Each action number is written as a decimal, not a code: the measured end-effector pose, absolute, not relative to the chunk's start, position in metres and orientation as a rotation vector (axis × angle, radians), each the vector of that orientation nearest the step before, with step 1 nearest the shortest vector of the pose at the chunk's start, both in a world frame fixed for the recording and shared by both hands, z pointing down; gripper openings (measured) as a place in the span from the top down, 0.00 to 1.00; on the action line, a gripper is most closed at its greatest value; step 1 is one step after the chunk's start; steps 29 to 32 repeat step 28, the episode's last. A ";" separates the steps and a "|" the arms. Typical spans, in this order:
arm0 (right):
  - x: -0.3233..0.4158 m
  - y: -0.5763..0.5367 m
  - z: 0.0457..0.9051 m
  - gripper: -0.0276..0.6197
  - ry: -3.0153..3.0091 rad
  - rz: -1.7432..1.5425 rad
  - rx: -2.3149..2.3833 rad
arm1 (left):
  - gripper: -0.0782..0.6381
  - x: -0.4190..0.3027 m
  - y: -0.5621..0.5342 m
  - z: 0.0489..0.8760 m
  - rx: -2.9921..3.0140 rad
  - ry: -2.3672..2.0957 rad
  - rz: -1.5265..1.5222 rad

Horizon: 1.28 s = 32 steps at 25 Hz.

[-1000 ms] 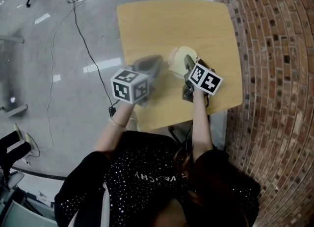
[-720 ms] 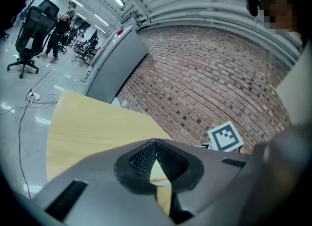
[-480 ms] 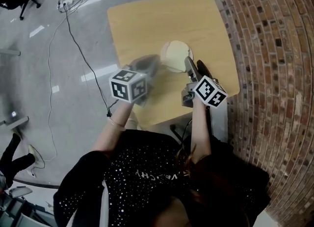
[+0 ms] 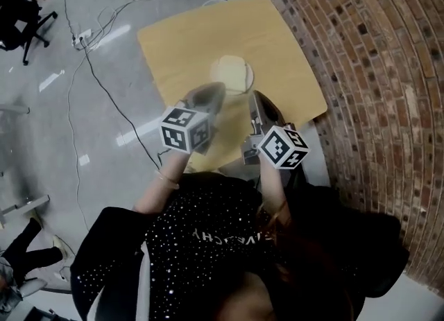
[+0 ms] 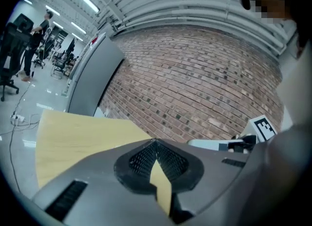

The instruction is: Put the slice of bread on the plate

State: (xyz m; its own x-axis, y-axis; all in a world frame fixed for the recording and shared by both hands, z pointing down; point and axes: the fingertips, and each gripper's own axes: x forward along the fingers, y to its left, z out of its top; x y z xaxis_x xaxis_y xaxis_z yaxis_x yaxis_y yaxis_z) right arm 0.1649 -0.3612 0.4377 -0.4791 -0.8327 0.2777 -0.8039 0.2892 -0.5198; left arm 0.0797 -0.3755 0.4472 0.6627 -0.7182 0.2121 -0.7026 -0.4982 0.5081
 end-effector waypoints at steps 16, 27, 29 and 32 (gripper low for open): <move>0.174 -0.339 0.410 0.94 2.467 -0.754 -1.651 | 0.88 0.107 -0.342 0.414 2.486 -1.146 -0.031; 0.178 -0.341 0.418 0.94 2.471 -0.798 -1.649 | 0.88 0.109 -0.342 0.416 2.491 -1.120 -0.027; 0.178 -0.341 0.419 0.94 2.468 -0.804 -1.651 | 0.88 0.108 -0.342 0.417 2.486 -1.118 -0.029; 0.178 -0.341 0.419 0.94 2.468 -0.804 -1.651 | 0.88 0.108 -0.342 0.417 2.486 -1.118 -0.029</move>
